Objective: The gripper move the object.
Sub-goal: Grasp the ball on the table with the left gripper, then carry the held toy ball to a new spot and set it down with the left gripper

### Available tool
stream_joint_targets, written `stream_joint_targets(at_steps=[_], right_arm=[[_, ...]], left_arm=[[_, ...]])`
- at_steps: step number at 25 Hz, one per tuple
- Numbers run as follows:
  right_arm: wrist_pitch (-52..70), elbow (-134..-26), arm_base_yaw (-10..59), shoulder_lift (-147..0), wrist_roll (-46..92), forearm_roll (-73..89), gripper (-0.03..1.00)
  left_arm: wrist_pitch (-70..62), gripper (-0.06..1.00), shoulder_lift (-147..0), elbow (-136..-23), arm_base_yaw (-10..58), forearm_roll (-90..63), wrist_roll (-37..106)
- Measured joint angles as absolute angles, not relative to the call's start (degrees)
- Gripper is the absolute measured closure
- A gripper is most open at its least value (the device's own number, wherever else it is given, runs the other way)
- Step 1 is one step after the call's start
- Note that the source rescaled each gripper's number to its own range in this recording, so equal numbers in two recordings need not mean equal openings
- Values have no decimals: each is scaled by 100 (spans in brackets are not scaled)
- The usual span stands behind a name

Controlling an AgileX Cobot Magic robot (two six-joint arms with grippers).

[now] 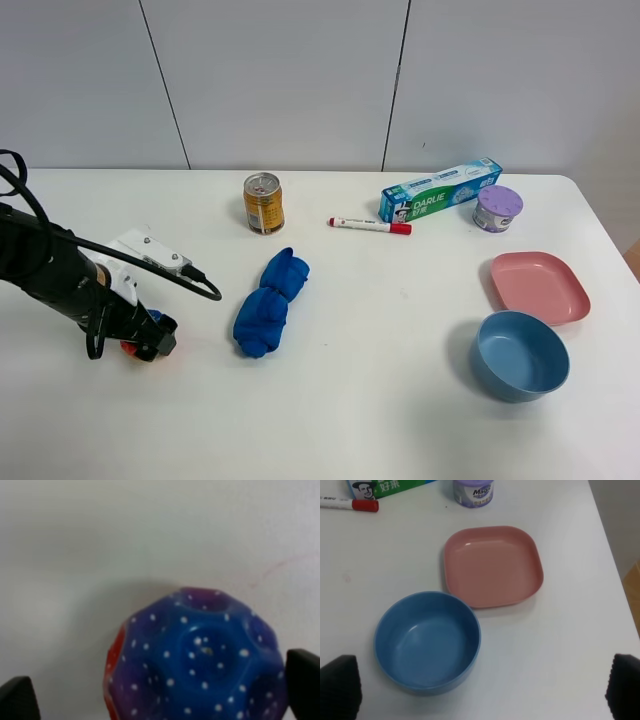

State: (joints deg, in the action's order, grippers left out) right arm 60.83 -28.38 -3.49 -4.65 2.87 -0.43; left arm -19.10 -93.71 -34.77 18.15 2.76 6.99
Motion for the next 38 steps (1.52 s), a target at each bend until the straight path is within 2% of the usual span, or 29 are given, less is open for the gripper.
stream_joint_targets(at_steps=[16, 18, 19, 20, 21, 22, 25, 31, 38], right_arm=[[6083, -2838, -349, -465, 287, -43, -3], [6083, -2838, -349, -465, 287, -43, -3], [6083, -2838, -349, -465, 287, -43, -3], [6083, -2838, -349, -465, 287, -43, -3], [6083, -2838, -349, -465, 287, -43, -3], [6083, -2838, -349, -465, 287, -43, -3], [6083, -2838, -349, -465, 287, -43, -3], [6083, -2838, -349, -465, 287, -43, -3], [6083, -2838, -349, -465, 287, -43, -3]], left_arm=[[-1515, -4, -9719, -3477, 1815, 135, 699], [-1515, 11, -9719, -3477, 1815, 60, 699], [-1515, 28, -9719, -3477, 1815, 0, 699], [-1515, 50, -9719, -3477, 1815, 0, 699], [-1515, 78, -9719, -3477, 1815, -40, 694], [-1515, 94, -9719, -3477, 1815, -58, 694], [-1537, 90, -9711, -3477, 1815, -81, 682], [-2182, 90, -8861, -3592, 1914, -207, 596], [-2714, 90, -7876, -5044, 2571, -453, 532]])
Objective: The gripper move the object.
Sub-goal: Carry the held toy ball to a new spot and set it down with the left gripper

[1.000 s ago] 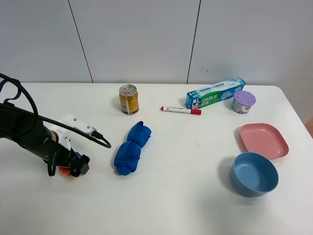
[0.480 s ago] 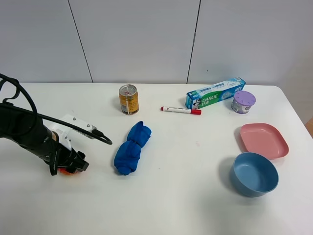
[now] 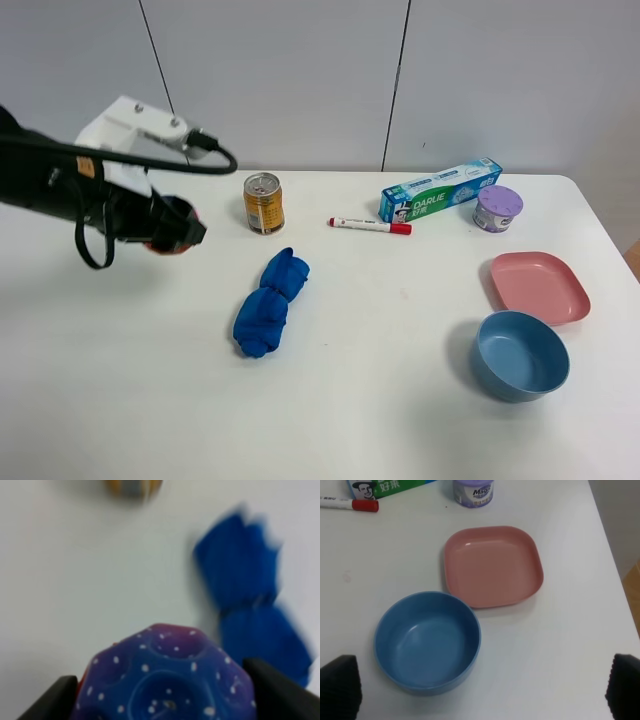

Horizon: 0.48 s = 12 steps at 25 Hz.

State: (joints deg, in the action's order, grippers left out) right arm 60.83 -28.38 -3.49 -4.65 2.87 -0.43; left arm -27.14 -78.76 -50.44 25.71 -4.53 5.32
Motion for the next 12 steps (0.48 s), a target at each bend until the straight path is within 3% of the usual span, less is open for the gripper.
stream_joint_targets(at_steps=[12], right_arm=[[6083, -2838, -349, -465, 287, -45, -3]], left_arm=[[-2904, 90, -10368, -8791, 4112, -477, 632]])
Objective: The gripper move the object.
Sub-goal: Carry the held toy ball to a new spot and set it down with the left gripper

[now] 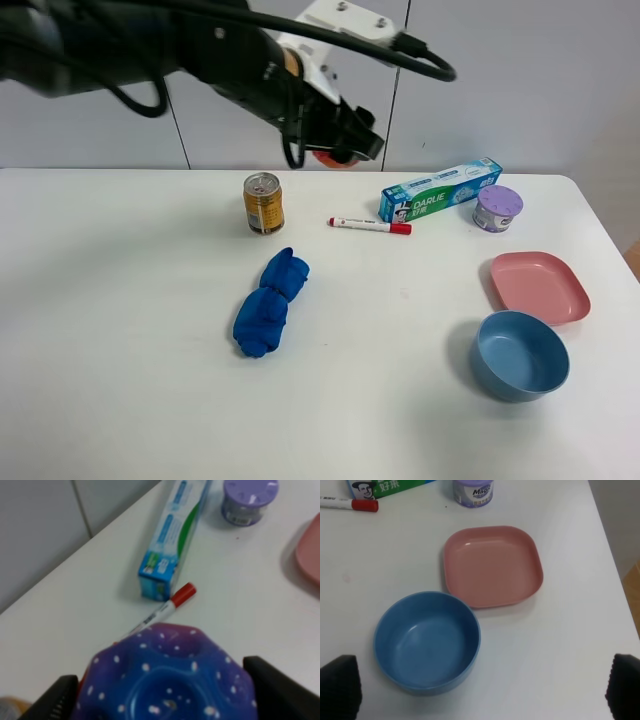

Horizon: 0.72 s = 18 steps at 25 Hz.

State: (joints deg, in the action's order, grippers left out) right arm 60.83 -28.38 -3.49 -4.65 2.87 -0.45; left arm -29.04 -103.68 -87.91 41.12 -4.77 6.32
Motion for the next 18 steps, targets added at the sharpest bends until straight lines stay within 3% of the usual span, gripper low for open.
stream_joint_targets(at_steps=[6, 18], right_arm=[[6083, -2838, -349, -465, 287, -45, -3], [6083, -2838, -349, -465, 287, -50, -3]], left_arm=[[-3017, 90, -11491, -9743, 4584, -749, 902], [-2641, 90, -12965, -9796, 4629, -1200, 1472]])
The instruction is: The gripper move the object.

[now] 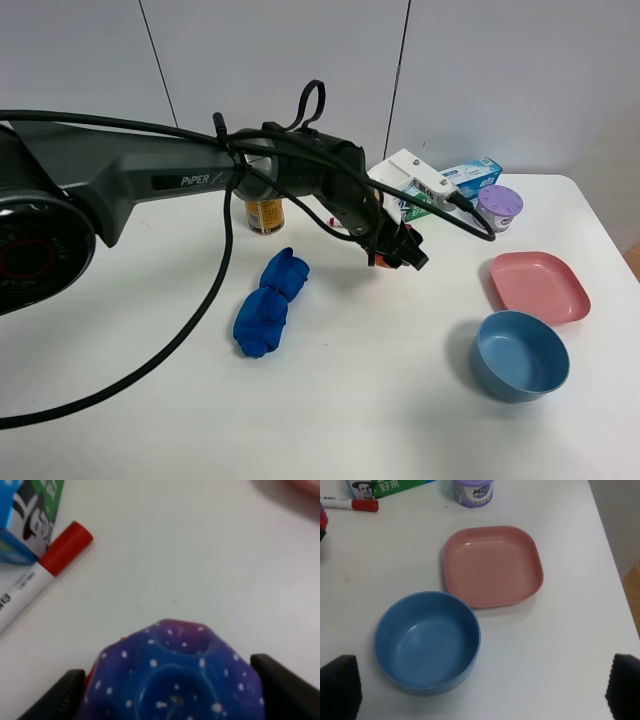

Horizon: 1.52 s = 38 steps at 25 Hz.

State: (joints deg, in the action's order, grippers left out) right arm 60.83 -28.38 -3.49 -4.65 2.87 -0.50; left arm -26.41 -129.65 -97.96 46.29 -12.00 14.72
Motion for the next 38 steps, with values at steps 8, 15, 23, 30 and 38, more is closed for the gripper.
stream_joint_targets(at_steps=[8, 15, 23, 30, 38], right_arm=[[6083, -2838, -349, -465, 287, -50, -3], [6083, -2838, -349, -465, 287, -50, -3], [6083, -2838, -349, -465, 287, -50, -3], [6083, -2838, -349, -465, 287, -50, -3], [6083, -2838, -349, -465, 287, -50, -3]], left_arm=[[-2561, 90, -13413, -9796, 4624, -1224, 1477], [-2547, 90, -13523, -9796, 4618, -1224, 1477], [-2554, 90, -13530, -9796, 4618, -1237, 1483], [-2571, 4, -13552, -9796, 4618, -1350, 1295], [-2650, -5, -13541, -9796, 4618, -1392, 1231]])
